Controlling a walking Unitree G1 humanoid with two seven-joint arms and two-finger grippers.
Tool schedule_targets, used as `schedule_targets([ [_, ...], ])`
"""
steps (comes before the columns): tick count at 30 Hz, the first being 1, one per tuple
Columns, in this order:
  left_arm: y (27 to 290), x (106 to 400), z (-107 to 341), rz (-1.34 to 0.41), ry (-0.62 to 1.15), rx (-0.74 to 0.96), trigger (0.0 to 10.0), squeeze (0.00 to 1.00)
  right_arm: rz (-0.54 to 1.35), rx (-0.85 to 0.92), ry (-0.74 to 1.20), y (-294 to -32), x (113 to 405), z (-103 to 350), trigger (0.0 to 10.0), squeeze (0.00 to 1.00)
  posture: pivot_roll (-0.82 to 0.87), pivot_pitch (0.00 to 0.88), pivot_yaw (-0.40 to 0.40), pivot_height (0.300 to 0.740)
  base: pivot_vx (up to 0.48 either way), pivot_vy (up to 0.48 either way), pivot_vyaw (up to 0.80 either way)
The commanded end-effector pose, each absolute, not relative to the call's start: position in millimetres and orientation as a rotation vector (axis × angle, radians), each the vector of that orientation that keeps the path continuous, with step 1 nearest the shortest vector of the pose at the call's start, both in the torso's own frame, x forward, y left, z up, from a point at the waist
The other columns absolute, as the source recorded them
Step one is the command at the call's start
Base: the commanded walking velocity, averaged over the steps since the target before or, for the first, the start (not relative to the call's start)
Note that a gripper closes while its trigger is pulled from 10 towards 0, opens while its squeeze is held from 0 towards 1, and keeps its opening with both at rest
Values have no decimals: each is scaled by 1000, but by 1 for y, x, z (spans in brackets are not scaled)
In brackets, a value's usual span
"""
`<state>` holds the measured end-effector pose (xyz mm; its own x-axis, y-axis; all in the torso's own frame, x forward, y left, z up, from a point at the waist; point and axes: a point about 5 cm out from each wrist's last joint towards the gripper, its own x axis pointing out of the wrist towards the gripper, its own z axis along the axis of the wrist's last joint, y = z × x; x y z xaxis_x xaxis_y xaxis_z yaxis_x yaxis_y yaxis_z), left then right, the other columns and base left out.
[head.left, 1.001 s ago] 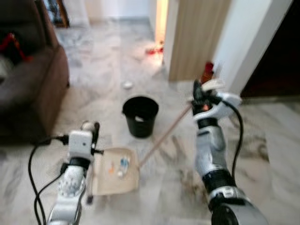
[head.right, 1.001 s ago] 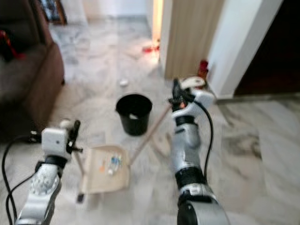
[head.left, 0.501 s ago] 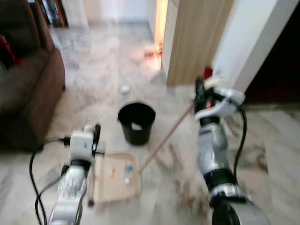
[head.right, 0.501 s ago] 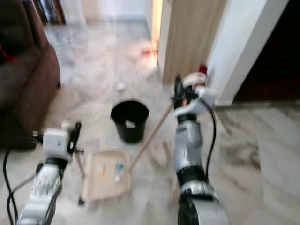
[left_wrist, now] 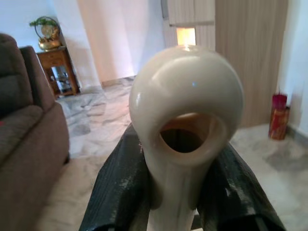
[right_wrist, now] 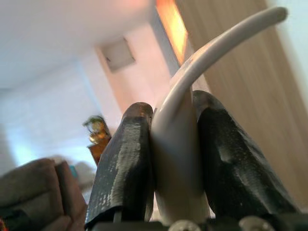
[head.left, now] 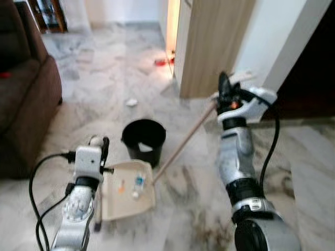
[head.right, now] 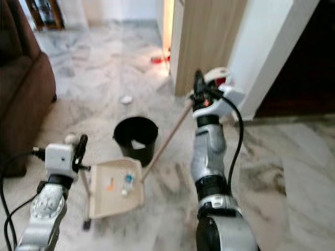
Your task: Sweep floor
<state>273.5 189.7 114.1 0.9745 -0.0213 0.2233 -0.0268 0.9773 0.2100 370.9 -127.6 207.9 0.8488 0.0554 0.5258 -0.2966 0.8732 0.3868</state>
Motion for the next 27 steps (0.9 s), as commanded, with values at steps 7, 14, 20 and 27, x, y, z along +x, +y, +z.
schedule_targets([
  [7,189,274,127,2,-291,230,10000,0,224,569,-634,-120,371,239,10000,0,115,0,-54,740,332,0,0],
  [14,189,274,126,4,-291,227,10000,0,232,584,-646,-120,371,244,10000,0,117,0,-58,740,329,0,0],
  [20,188,274,126,7,-292,224,10000,0,239,594,-637,-120,372,244,10000,0,118,0,-62,740,326,0,0],
  [27,189,274,127,14,-295,223,10000,0,242,599,-630,-120,372,243,10000,0,119,0,-66,740,324,0,0],
])
